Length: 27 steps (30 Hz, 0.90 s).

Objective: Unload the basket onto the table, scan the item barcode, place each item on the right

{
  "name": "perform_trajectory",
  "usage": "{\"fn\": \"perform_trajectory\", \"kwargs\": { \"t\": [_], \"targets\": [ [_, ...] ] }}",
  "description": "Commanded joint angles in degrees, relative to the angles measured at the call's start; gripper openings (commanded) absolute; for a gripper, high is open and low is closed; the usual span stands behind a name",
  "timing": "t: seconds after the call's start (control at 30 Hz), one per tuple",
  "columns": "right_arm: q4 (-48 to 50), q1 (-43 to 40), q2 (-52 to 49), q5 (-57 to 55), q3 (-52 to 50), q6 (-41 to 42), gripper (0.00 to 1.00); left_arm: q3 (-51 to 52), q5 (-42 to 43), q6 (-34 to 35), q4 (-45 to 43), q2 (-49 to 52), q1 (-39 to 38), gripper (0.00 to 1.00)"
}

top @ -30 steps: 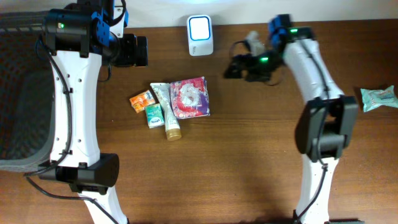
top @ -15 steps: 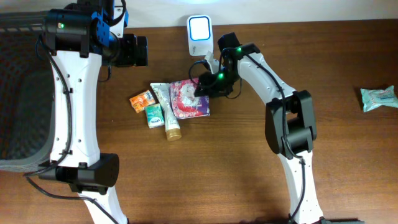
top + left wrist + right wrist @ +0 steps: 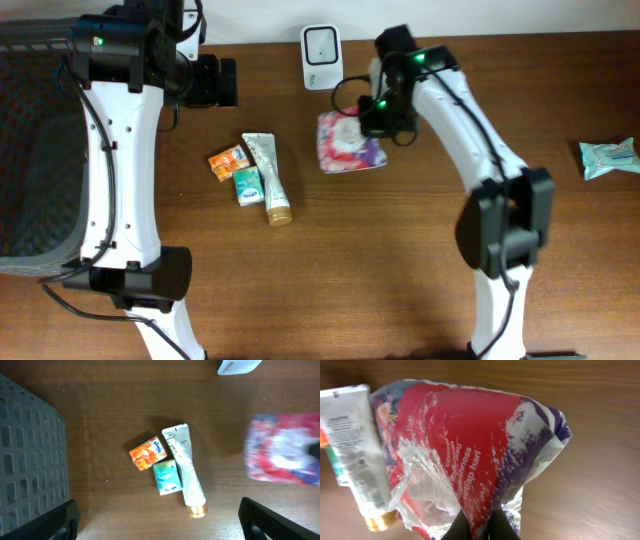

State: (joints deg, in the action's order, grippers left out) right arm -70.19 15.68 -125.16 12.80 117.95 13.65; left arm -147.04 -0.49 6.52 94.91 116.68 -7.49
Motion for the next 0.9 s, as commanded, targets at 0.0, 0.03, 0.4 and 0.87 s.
{"fn": "perform_trajectory", "kwargs": {
  "t": [0.0,0.03,0.4,0.87],
  "targets": [
    [-4.87,-0.07,4.59,-18.51,0.13,0.81,0.04,0.0,-0.39,0.31,-0.09,-0.02,-0.22,0.99],
    [-6.38,-0.07,4.59,-21.81,0.13,0.81,0.04,0.0,-0.39,0.31,-0.09,-0.02,-0.22,0.99],
    [-16.46,-0.07,2.84,-46.1,-3.23,9.33,0.04,0.0,-0.39,0.31,-0.09,-0.02,-0.22,0.99],
    [-14.51,-31.26,3.06,4.24,-7.61,-12.85,0.99,0.0,-0.39,0.31,-0.09,-0.02,-0.24,0.99]
  ]
}}
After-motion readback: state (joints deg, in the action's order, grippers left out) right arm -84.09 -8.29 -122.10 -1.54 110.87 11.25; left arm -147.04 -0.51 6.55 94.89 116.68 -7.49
